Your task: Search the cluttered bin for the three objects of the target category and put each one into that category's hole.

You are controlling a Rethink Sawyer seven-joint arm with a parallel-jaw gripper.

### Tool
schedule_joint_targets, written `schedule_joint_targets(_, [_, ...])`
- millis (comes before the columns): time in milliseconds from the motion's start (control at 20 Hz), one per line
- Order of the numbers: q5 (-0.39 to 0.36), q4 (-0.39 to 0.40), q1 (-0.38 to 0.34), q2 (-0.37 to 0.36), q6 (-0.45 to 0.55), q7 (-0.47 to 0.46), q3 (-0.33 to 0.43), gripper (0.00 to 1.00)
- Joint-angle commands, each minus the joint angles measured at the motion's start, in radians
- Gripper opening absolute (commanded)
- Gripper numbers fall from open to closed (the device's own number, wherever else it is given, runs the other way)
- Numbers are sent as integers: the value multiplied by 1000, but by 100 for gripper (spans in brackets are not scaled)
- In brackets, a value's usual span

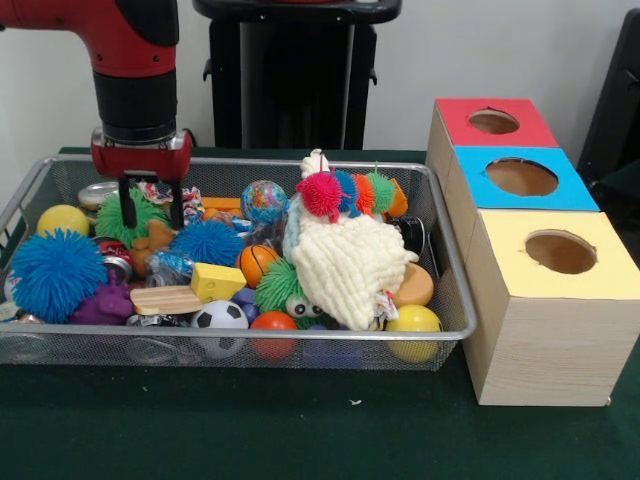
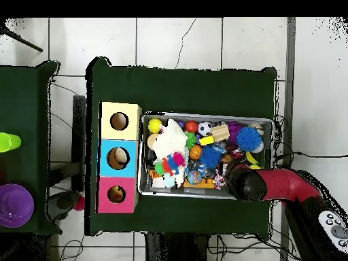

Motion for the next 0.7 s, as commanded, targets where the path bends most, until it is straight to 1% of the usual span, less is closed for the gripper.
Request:
schedule_joint_targets(50, [2,-82,12,30,86,-118,54,100])
schedule_joint_targets(300, [20,-77,8,42,86,-99,57,100])
schedule_joint_targets(450, [17,-75,7,43,76,-94,57,100])
schedule_joint_targets(700, [-11,-82,10,48,1,-60,49,100])
